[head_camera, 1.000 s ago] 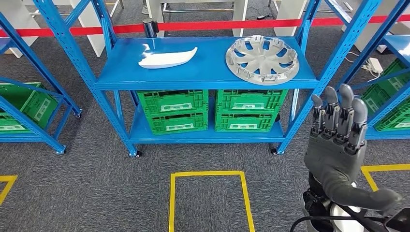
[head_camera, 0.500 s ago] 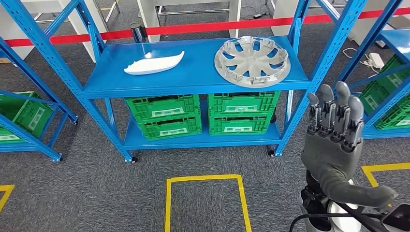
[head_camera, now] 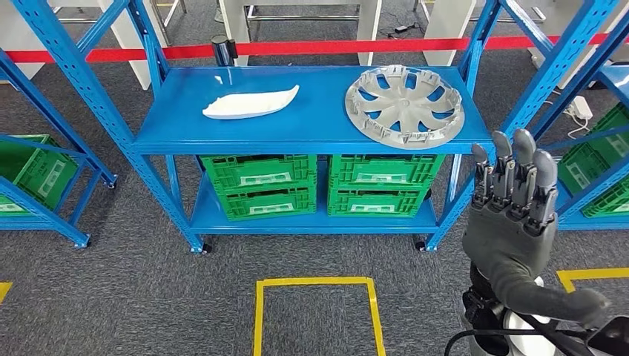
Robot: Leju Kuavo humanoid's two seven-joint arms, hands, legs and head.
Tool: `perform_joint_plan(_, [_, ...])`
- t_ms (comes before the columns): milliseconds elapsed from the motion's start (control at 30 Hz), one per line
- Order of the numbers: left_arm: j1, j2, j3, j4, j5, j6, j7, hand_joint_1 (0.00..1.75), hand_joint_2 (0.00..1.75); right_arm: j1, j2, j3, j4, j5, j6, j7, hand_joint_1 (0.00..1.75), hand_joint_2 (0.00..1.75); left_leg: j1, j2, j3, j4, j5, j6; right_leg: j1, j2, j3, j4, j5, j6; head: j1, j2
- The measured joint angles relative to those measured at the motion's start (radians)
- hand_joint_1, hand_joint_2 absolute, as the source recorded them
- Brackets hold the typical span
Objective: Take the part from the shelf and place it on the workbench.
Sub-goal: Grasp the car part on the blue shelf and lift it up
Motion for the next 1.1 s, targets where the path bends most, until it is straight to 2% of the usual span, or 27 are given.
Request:
perform_joint_plan(33, [0.0,0.0,0.0,0.0,-0.003,-0.001,-0.001,0.0,0.0,0.0,0.0,0.0,0.0,0.001,-0.005,0.0,0.0,0.0,0.0,-0.001,0.007,0.001,-0.008,-0.003,0.001,-0.001,0.024,-0.066,0.043,-0.004,0.001,0.0])
perform_joint_plan(67, [0.0,-0.001,0.0,0.0,-0.006,-0.002,-0.003,0.0,0.0,-0.001,0.0,0.0,0.0,0.001,-0.009,0.0,0.0,0.0,-0.002,-0.002,0.013,0.004,-0.015,-0.007,0.002,-0.001,0.047,-0.125,0.069,-0.008,0.003,0.0])
perform_joint_plan(100, [-0.001,-0.001,0.0,0.0,-0.008,-0.002,-0.004,0.0,0.0,-0.001,0.0,0.001,0.0,0.001,-0.013,0.0,0.0,0.0,-0.004,-0.003,0.015,0.004,-0.02,-0.012,0.004,-0.001,0.062,-0.162,0.08,-0.014,0.004,0.0])
perform_joint_plan(200, [-0.003,0.0,0.0,0.0,-0.01,-0.003,-0.005,0.0,0.0,0.0,0.0,0.004,0.0,0.002,-0.02,0.0,0.0,0.0,-0.005,-0.001,0.023,-0.004,-0.029,-0.031,0.006,0.002,0.075,-0.185,0.071,-0.032,0.004,0.0])
perform_joint_plan(267, [-0.005,0.001,0.0,0.0,-0.01,-0.004,-0.006,0.0,0.0,-0.001,0.0,0.006,0.0,0.001,-0.023,0.0,0.0,0.0,-0.004,0.001,0.019,0.022,-0.046,-0.043,0.002,0.002,0.088,-0.195,0.068,-0.044,0.002,0.0])
perform_joint_plan(300, [-0.005,0.001,0.0,0.0,-0.01,-0.004,-0.006,0.0,0.0,-0.002,0.001,0.007,0.0,0.001,-0.023,0.0,0.0,0.0,-0.003,0.001,-0.002,0.066,-0.067,-0.048,0.0,0.001,0.096,-0.199,0.066,-0.049,-0.001,0.0])
perform_joint_plan(367, [-0.004,0.001,0.0,0.0,-0.01,-0.004,-0.007,0.0,0.0,-0.004,0.001,0.01,0.001,0.001,-0.023,0.0,0.0,0.0,0.0,0.001,-0.08,0.205,-0.12,-0.056,0.0,-0.002,0.108,-0.201,0.057,-0.055,-0.006,0.0])
perform_joint_plan(400, [-0.003,0.001,0.0,0.0,-0.01,-0.004,-0.007,0.0,0.0,-0.004,0.001,0.013,0.001,0.001,-0.023,0.0,0.0,0.0,0.0,0.001,-0.12,0.265,-0.134,-0.059,0.0,-0.002,0.113,-0.201,0.051,-0.056,-0.007,0.0])
perform_joint_plan(433, [-0.001,0.001,0.0,0.0,-0.01,-0.004,-0.007,0.0,0.0,-0.004,0.001,0.015,0.002,0.001,-0.023,0.0,0.0,0.0,0.001,0.001,-0.145,0.294,-0.128,-0.06,0.0,-0.001,0.12,-0.201,0.045,-0.056,-0.008,0.0])
perform_joint_plan(467, [0.0,0.002,0.0,0.0,-0.01,-0.004,-0.007,0.0,0.0,-0.004,0.001,0.018,0.004,0.0,-0.023,0.0,0.0,0.0,0.001,0.001,-0.15,0.282,-0.1,-0.06,-0.001,-0.001,0.13,-0.201,0.038,-0.054,-0.009,0.0])
perform_joint_plan(500, [0.001,0.002,0.0,0.0,-0.01,-0.004,-0.007,0.0,0.0,-0.005,0.001,0.021,0.005,0.0,-0.023,0.0,0.0,0.0,0.001,0.002,-0.136,0.231,-0.055,-0.058,-0.001,0.0,0.141,-0.201,0.031,-0.052,-0.01,0.0])
perform_joint_plan(533, [0.001,0.003,0.0,0.0,-0.01,-0.004,-0.007,0.0,0.0,-0.007,0.001,0.023,0.006,0.0,-0.023,0.0,0.0,0.0,0.001,0.002,-0.112,0.162,-0.007,-0.055,-0.002,0.0,0.152,-0.201,0.023,-0.049,-0.011,0.0])
perform_joint_plan(567, [0.0,0.003,0.0,0.0,-0.01,-0.004,-0.007,0.0,0.0,-0.009,0.001,0.025,0.007,-0.001,-0.023,0.0,0.0,0.0,-0.001,0.002,-0.085,0.095,0.025,-0.051,0.0,0.001,0.16,-0.201,0.014,-0.043,-0.012,0.0])
perform_joint_plan(600, [0.0,0.003,0.0,0.0,-0.01,-0.004,-0.007,0.0,0.0,-0.011,0.001,0.027,0.008,-0.001,-0.023,0.0,0.0,0.0,-0.002,0.001,-0.065,0.046,0.042,-0.045,0.001,0.001,0.166,-0.202,0.007,-0.037,-0.013,0.0])
perform_joint_plan(633, [-0.001,0.003,0.0,0.0,-0.01,-0.004,-0.007,0.0,0.0,-0.013,0.001,0.028,0.009,-0.001,-0.023,0.0,0.0,0.0,-0.004,0.001,-0.055,0.022,0.044,-0.038,0.003,0.002,0.17,-0.204,0.003,-0.03,-0.014,0.0])
perform_joint_plan(700, [-0.001,0.003,0.0,0.0,-0.01,-0.004,-0.006,0.0,0.0,-0.014,0.001,0.029,0.009,-0.001,-0.023,0.0,0.0,0.0,-0.005,0.0,-0.046,0.009,0.035,-0.021,0.004,0.002,0.177,-0.202,0.006,-0.018,-0.013,0.0])
perform_joint_plan(767, [0.0,0.003,0.0,0.0,-0.01,-0.004,-0.007,0.0,0.0,-0.015,0.001,0.03,0.01,-0.003,-0.024,0.0,0.0,0.0,-0.002,-0.001,-0.03,-0.001,0.03,-0.005,0.003,0.0,0.17,-0.168,-0.004,-0.009,-0.009,0.0])
perform_joint_plan(800, [0.0,0.002,0.0,0.0,-0.01,-0.004,-0.008,0.0,0.0,-0.017,0.001,0.03,0.01,-0.004,-0.024,0.0,0.0,0.0,-0.001,-0.002,-0.02,-0.004,0.027,0.002,0.002,0.0,0.149,-0.129,-0.023,-0.006,-0.007,0.0])
perform_joint_plan(867, [-0.001,0.003,0.0,0.0,-0.01,-0.004,-0.009,0.0,0.0,-0.019,0.001,0.03,0.012,-0.006,-0.025,0.0,0.0,0.0,-0.002,-0.002,-0.011,-0.007,0.018,0.009,0.002,-0.001,0.072,-0.01,-0.074,0.0,-0.002,0.0])
perform_joint_plan(900, [-0.001,0.003,0.0,0.0,-0.01,-0.004,-0.009,0.0,0.0,-0.018,0.001,0.031,0.013,-0.006,-0.025,0.0,0.0,0.0,-0.003,-0.002,-0.007,-0.007,0.014,0.01,0.002,-0.001,0.03,0.043,-0.09,0.001,0.0,0.0])
perform_joint_plan(933, [0.0,0.003,0.0,0.0,-0.01,-0.004,-0.009,0.0,0.0,-0.017,0.001,0.031,0.015,-0.006,-0.026,0.0,0.0,0.0,-0.005,-0.002,-0.002,-0.007,0.008,0.009,0.002,-0.001,-0.001,0.071,-0.088,0.001,0.001,0.0])
perform_joint_plan(967, [0.001,0.003,0.0,0.0,-0.01,-0.004,-0.01,0.0,0.0,-0.016,0.001,0.031,0.017,-0.006,-0.026,0.0,0.0,0.0,-0.005,-0.002,0.006,-0.006,0.002,0.008,0.002,-0.001,-0.013,0.063,-0.066,0.0,0.001,0.0])
perform_joint_plan(1000, [0.001,0.002,0.0,0.0,-0.01,-0.004,-0.01,0.0,0.0,-0.016,0.001,0.031,0.018,-0.006,-0.027,0.0,0.0,0.0,-0.006,-0.002,0.015,-0.006,-0.005,0.007,0.002,-0.001,-0.007,0.021,-0.024,-0.003,0.002,0.0])
perform_joint_plan(1033, [0.001,0.002,0.0,0.0,-0.01,-0.005,-0.011,0.0,0.0,-0.015,0.001,0.031,0.018,-0.006,-0.028,0.0,0.0,0.0,-0.006,-0.002,0.026,-0.006,-0.012,0.005,0.004,-0.001,0.013,-0.047,0.028,-0.008,0.004,0.0])
perform_joint_plan(1067, [0.001,0.002,0.0,0.0,-0.011,-0.006,-0.011,0.0,0.0,-0.015,0.0,0.031,0.018,-0.006,-0.028,0.0,0.0,0.0,-0.007,-0.002,0.036,-0.006,-0.019,0.002,0.007,-0.002,0.035,-0.109,0.06,-0.013,0.005,0.0])
perform_joint_plan(1100, [0.0,0.002,0.0,0.0,-0.011,-0.007,-0.011,0.0,0.0,-0.015,0.0,0.031,0.019,-0.006,-0.028,0.0,0.0,0.0,-0.007,-0.002,0.042,-0.007,-0.025,-0.002,0.01,-0.003,0.051,-0.154,0.07,-0.018,0.006,0.0])
